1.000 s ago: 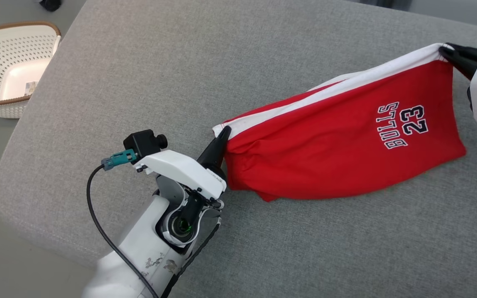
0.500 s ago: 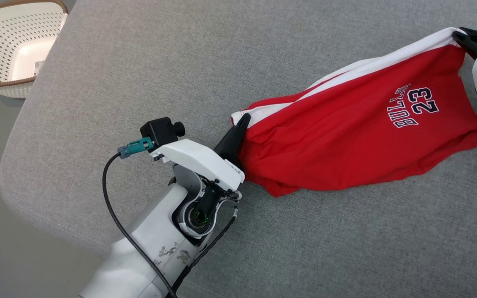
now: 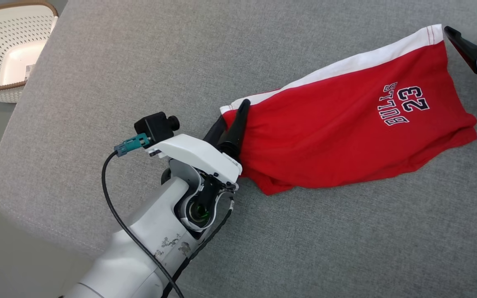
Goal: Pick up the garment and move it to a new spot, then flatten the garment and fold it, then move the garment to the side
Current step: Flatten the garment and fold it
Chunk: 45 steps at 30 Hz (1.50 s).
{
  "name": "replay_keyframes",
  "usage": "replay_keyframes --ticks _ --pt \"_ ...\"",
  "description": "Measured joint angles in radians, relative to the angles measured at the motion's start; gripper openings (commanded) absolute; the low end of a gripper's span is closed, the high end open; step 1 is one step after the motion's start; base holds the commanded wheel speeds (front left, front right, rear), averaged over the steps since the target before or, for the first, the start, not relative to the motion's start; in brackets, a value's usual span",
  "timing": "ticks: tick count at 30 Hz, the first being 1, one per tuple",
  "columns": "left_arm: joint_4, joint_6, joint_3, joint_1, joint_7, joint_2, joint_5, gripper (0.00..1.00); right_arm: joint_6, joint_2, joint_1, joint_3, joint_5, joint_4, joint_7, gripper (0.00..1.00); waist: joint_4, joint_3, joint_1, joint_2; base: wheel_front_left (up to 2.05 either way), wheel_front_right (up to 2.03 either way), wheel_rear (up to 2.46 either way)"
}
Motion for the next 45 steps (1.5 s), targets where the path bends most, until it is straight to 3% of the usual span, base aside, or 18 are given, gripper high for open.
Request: replay_keyframes --ticks 11,16,21,25,28,32,36,40,45 --pt "0.119 0.022 0.103 0.002 -0.017 0.013 0.151 1.0 0.0 0.03 0.049 0.0 0.055 0.044 -0.093 1.0 -0.034 -0.077 0.0 0.0 0.0 0.0 0.0" --pt "0.08 0.054 0.205 0.015 -0.017 0.063 0.379 1.0 0.0 0.043 0.085 -0.019 0.083 0.045 -0.202 1.0 -0.065 -0.119 0.0 0.0 0.0 0.0 0.0" --pt "-0.098 0.095 0.374 0.102 -0.017 0.092 0.667 1.0 0.0 0.067 0.131 -0.073 0.094 0.053 -0.351 1.0 -0.106 -0.164 0.0 0.0 0.0 0.0 0.0" --pt "-0.217 0.126 0.487 0.189 -0.017 0.084 0.824 1.0 0.0 0.085 0.167 -0.131 0.073 0.052 -0.384 1.0 -0.135 -0.192 0.0 0.0 0.0 0.0 0.0" --pt "-0.317 0.125 0.578 0.283 -0.017 0.057 0.942 1.0 0.0 0.1 0.206 -0.274 -0.019 -0.002 -0.387 1.0 -0.17 -0.214 0.0 0.0 0.0 0.0 0.0" --pt "-0.425 0.105 0.67 0.385 -0.019 0.032 1.093 1.0 0.0 0.125 0.362 -0.564 -0.205 -0.13 -0.389 1.0 -0.219 -0.238 0.0 0.0 0.0 0.0 0.0" --pt "-0.49 0.078 0.732 0.488 -0.019 0.009 1.182 1.0 0.0 0.216 0.597 -0.835 -0.41 -0.297 -0.389 1.0 -0.262 -0.261 0.0 0.0 0.0 0.0 0.0" --pt "-0.545 0.053 0.782 0.567 -0.019 0.002 1.24 1.0 0.0 0.33 0.811 -0.993 -0.569 -0.448 -0.389 1.0 -0.3 -0.281 0.0 0.0 0.0 0.0 0.0" --pt "-0.597 0.044 0.807 0.649 -0.019 0.002 1.214 1.0 0.0 0.461 0.998 -1.118 -0.638 -0.546 -0.389 1.0 -0.334 -0.31 0.0 0.0 0.0 0.0 0.0"
